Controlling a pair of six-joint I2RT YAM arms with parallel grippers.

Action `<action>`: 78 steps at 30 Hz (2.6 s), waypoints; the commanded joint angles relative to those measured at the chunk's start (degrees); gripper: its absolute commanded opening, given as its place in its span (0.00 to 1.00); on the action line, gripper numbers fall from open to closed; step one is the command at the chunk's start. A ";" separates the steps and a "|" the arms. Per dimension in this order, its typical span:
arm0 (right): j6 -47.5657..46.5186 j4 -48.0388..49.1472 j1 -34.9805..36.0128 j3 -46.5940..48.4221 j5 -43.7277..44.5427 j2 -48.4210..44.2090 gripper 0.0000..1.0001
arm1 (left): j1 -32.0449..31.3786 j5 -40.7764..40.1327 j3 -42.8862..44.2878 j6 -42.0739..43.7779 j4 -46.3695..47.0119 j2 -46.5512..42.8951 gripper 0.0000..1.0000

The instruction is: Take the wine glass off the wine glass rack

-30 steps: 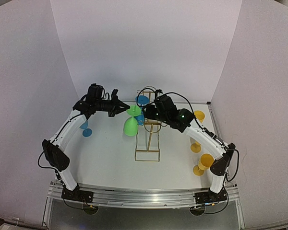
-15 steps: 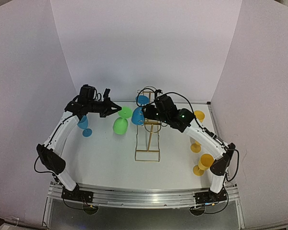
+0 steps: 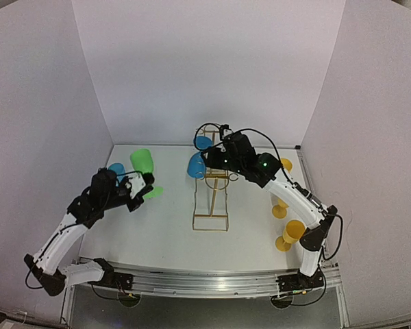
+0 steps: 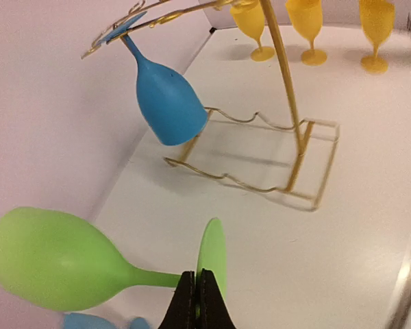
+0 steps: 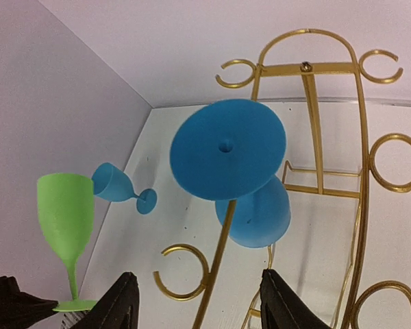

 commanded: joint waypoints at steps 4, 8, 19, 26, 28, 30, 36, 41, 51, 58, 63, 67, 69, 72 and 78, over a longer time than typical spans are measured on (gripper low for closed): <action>-9.34 0.41 6.14 8.31 -2.18 1.73 0.58 | -0.16 -0.08 -30.98 56.77 32.23 -18.11 0.00; -10.89 0.20 9.82 11.20 -2.53 4.97 0.58 | -0.13 4.68 -39.16 63.89 40.80 -21.39 0.00; -7.61 -1.61 13.39 13.52 -5.11 10.48 0.58 | -0.12 9.18 -45.23 68.86 49.62 -21.47 0.00; -6.21 -2.44 13.49 14.50 -7.41 12.74 0.54 | -0.12 9.40 -44.55 69.41 49.49 -20.84 0.00; -5.84 -3.08 13.54 14.43 -7.89 13.58 0.52 | -0.12 9.08 -44.55 69.80 50.95 -20.02 0.00; -5.70 -3.81 13.50 14.65 -7.97 14.37 0.49 | -0.14 9.09 -44.44 69.99 51.35 -19.79 0.00; -5.97 -5.78 13.53 16.52 -7.37 15.55 0.18 | -0.12 10.18 -44.41 70.37 50.45 -20.68 0.00; -6.42 -6.12 13.56 16.26 -4.58 13.97 0.00 | -0.12 8.86 -44.24 67.97 49.51 -21.30 0.00; -10.42 -6.02 16.24 15.49 8.86 12.10 0.00 | -0.10 4.04 -21.98 33.61 1.22 -24.70 0.82; -12.34 -5.93 20.02 16.29 23.70 15.41 0.00 | -0.07 1.58 9.96 -24.16 -21.62 -2.45 0.66; -10.03 -5.84 21.24 18.65 27.02 18.81 0.00 | -0.03 3.72 19.81 -47.78 -22.94 6.05 0.69; -8.46 -5.73 21.43 20.07 27.22 20.43 0.00 | -0.03 2.92 20.73 -51.61 -20.98 7.27 0.69; -7.87 -5.65 21.53 20.52 27.16 21.13 0.00 | -0.07 1.90 21.57 -52.14 -21.37 8.73 0.67; -7.72 -5.47 22.07 21.54 27.13 22.11 0.00 | -0.13 -4.04 23.33 -50.97 -23.56 12.07 0.63; -7.98 -5.05 22.45 22.43 26.13 23.20 0.00 | -1.09 -7.96 24.72 -46.14 -25.92 16.42 0.61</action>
